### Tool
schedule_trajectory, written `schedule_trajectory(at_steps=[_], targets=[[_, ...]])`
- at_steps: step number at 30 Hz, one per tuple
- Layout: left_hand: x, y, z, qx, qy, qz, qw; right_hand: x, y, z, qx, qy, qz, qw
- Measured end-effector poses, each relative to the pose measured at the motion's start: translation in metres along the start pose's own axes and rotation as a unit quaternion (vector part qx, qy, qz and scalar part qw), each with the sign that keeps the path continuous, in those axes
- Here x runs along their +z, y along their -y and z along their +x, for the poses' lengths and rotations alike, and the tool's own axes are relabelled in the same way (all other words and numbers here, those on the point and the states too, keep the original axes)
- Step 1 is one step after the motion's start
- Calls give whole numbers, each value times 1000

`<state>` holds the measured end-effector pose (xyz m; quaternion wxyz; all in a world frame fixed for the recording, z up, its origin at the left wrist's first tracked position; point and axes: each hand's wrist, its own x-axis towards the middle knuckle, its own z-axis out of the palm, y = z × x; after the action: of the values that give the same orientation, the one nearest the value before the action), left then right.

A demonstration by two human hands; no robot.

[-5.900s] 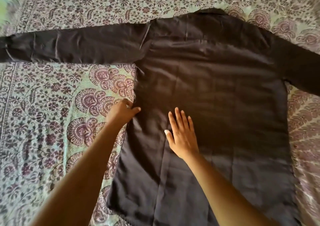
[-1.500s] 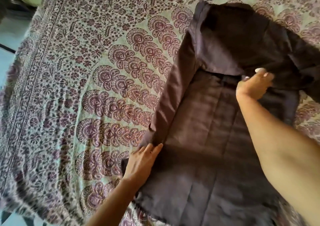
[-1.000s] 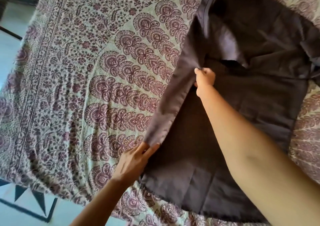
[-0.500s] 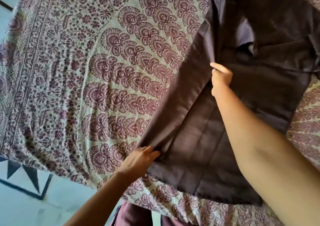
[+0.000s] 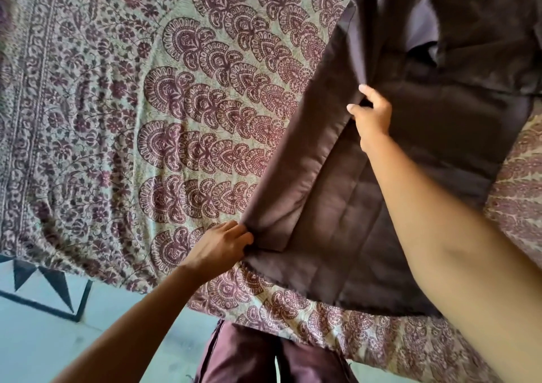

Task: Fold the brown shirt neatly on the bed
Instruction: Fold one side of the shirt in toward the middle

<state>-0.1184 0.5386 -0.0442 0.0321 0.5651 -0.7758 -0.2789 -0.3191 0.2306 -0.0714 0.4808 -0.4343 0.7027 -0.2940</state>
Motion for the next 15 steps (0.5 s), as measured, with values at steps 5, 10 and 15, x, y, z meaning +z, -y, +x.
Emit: schedule_trajectory(at_steps=[5,10,15], targets=[[-14,10,11,35,84,36,995,1,0,-5,-86,4,-214,973],[-55,16,104,-106,-85,-84,987,2,20,-2,-21,-9,-146,989],[-100,34,225,-185,-156,-176,954,10,46,26,61,-16,54,997]])
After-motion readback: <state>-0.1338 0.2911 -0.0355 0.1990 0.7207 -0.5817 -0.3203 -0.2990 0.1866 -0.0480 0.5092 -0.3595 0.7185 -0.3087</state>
